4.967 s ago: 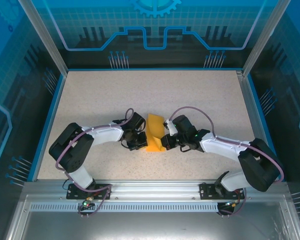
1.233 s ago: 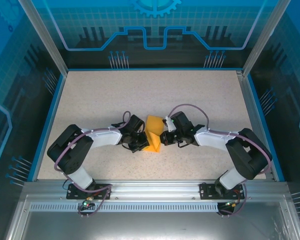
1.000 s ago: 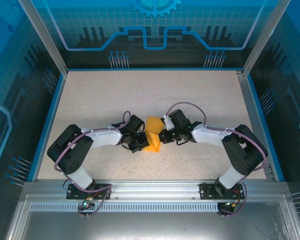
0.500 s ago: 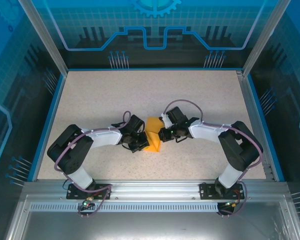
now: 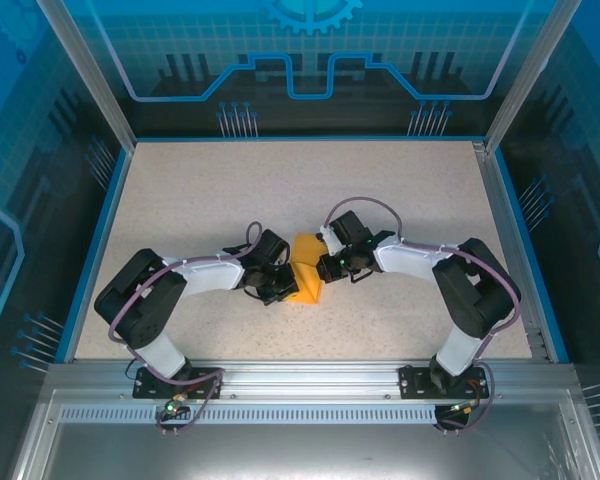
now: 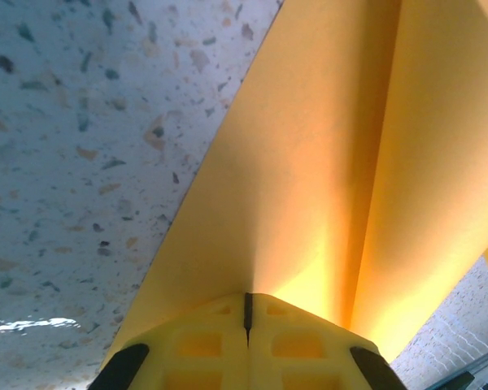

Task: Fold a paper plane with a square sheet of paper (pick it up from the middle)
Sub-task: Fold the triangle a second time at the center of the table.

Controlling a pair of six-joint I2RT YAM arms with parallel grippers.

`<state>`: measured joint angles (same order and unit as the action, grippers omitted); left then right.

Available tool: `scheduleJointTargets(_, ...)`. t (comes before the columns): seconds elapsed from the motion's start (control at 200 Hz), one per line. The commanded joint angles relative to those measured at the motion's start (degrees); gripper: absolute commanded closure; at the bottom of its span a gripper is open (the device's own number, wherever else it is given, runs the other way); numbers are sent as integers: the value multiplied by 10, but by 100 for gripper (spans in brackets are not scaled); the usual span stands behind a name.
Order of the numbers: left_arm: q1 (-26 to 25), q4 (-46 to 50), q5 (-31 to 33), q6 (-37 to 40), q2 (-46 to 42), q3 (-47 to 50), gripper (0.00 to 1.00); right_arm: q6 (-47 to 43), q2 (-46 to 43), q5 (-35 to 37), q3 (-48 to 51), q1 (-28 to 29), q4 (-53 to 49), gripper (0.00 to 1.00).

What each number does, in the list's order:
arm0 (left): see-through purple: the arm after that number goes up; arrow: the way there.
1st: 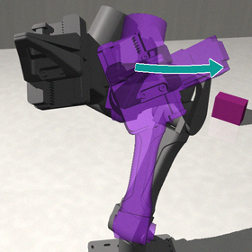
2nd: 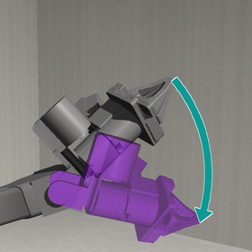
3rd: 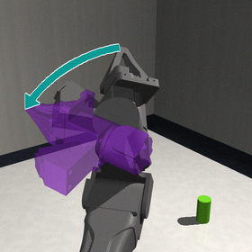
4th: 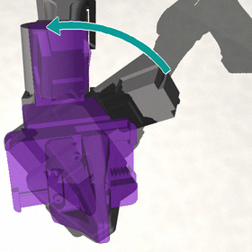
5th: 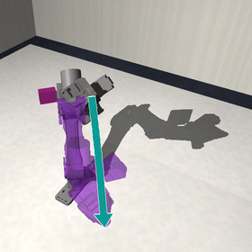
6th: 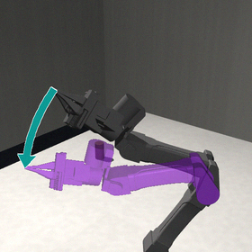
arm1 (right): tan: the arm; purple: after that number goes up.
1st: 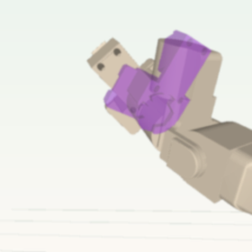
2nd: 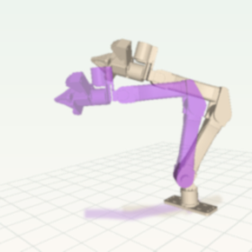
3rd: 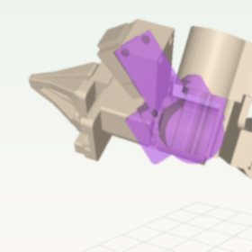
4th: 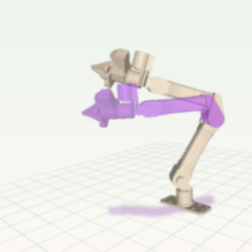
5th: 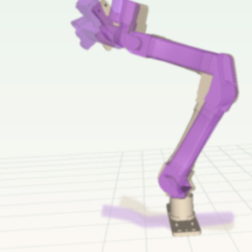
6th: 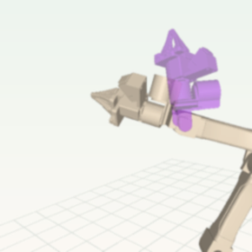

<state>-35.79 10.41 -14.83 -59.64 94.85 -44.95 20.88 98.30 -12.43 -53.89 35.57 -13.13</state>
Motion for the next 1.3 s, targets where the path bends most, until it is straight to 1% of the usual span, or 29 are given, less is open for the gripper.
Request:
scheduleJointTargets(0.0,3,41,14,12,10,-6,94,-10,13,3,-19,-7,-28,98)
scheduleJointTargets(1.295,3,49,12,20,17,-15,94,-4,49,23,-32,-5,-32,96)
